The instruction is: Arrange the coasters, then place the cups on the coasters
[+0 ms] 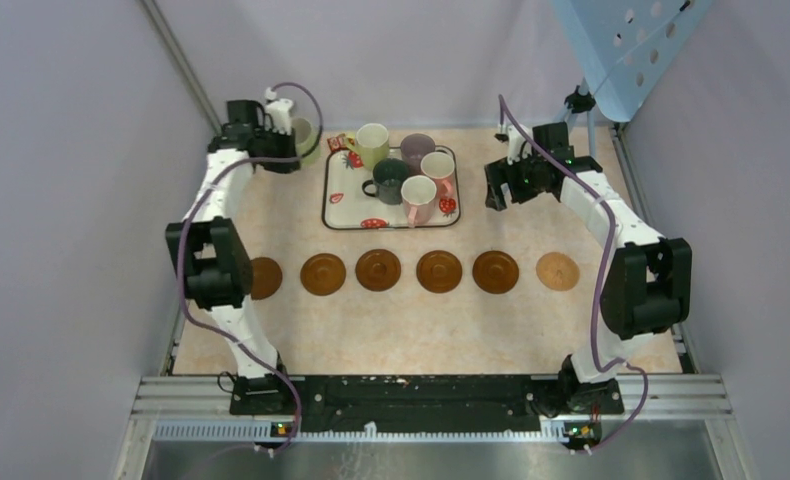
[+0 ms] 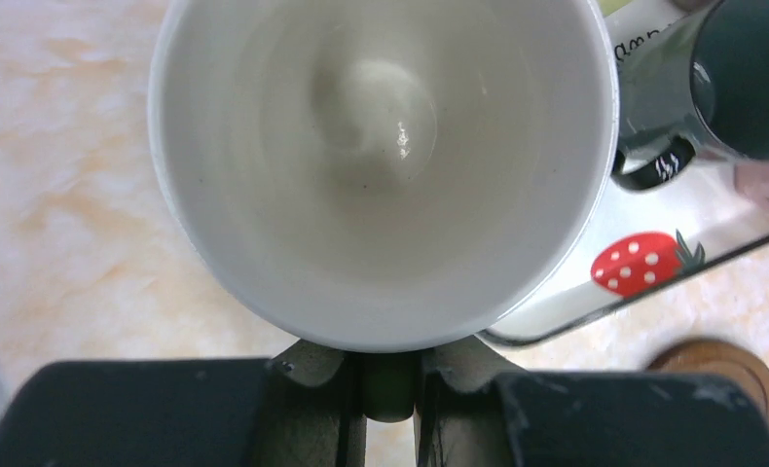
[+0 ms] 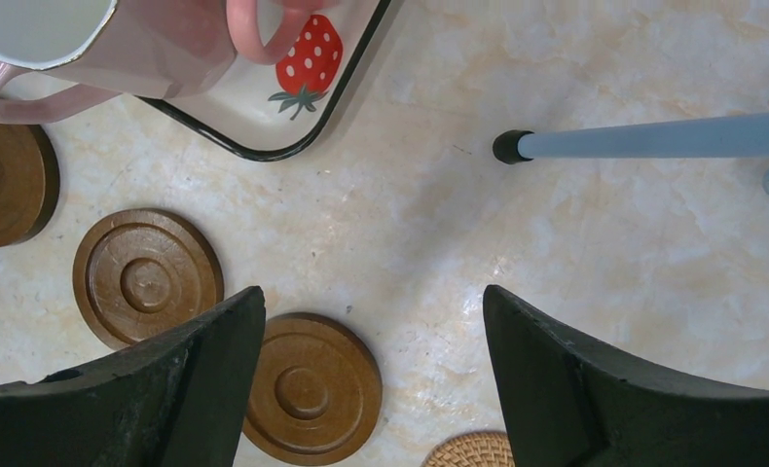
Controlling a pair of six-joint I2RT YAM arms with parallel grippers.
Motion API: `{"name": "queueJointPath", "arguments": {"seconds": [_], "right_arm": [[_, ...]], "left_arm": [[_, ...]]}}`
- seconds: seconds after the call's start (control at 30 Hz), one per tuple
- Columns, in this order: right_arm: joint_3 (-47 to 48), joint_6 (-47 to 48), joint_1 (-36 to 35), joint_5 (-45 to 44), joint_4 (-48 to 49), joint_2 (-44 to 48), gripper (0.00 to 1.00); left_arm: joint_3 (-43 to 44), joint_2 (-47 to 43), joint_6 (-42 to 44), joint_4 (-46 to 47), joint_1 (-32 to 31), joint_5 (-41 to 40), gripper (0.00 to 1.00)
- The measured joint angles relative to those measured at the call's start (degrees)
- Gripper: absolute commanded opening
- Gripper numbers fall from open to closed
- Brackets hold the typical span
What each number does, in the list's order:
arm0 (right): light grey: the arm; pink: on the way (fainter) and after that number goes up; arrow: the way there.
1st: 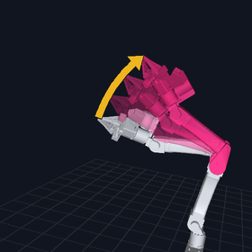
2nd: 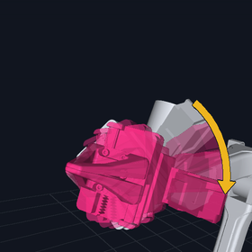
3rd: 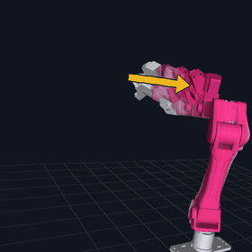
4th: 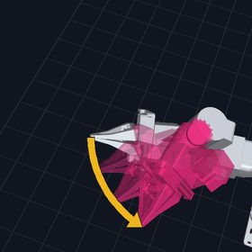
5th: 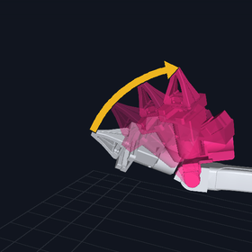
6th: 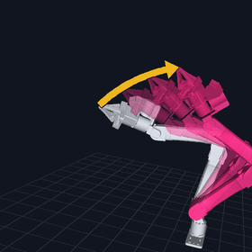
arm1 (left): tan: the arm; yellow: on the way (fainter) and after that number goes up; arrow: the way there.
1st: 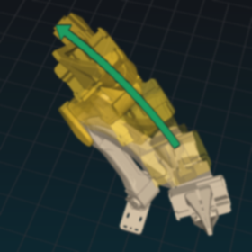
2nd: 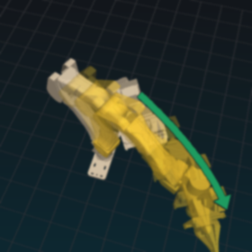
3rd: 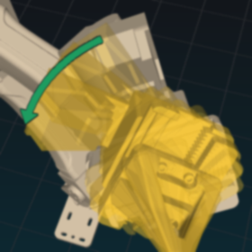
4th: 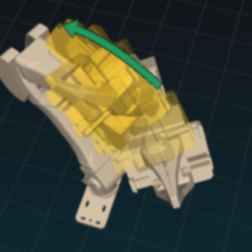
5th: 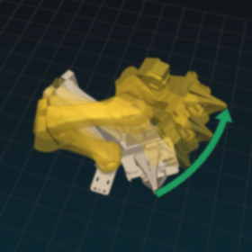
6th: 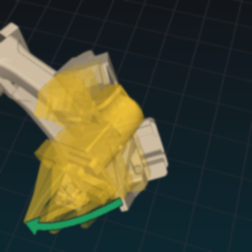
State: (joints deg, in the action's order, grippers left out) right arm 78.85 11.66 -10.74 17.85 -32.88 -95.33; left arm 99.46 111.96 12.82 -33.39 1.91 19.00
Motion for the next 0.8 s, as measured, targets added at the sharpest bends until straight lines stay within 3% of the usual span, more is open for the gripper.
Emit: {"name": "queueJointPath", "arguments": {"seconds": [0.17, 0.4, 0.63, 0.8], "right_arm": [[-1.2, 0.3, 0.0, 1.1, 0.7, 0.3, 0.81], [-5.4, 0.2, 0.0, 2.5, 1.2, 1.8, 0.81], [-7.7, -0.5, 0.0, 4.0, 2.0, 3.5, 0.81], [-8.8, -0.6, 0.0, 4.5, 2.1, 5.0, 0.80]], "left_arm": [[-4.9, -9.9, 5.7, -2.4, 12.2, 8.6, 0.00], [-14.7, -20.3, 18.1, -10.8, 26.6, 14.8, 0.00], [-29.5, -29.1, 31.3, -18.3, 37.1, 20.7, 0.00], [-36.0, -34.0, 38.8, -20.7, 39.8, 22.5, 0.00]]}}
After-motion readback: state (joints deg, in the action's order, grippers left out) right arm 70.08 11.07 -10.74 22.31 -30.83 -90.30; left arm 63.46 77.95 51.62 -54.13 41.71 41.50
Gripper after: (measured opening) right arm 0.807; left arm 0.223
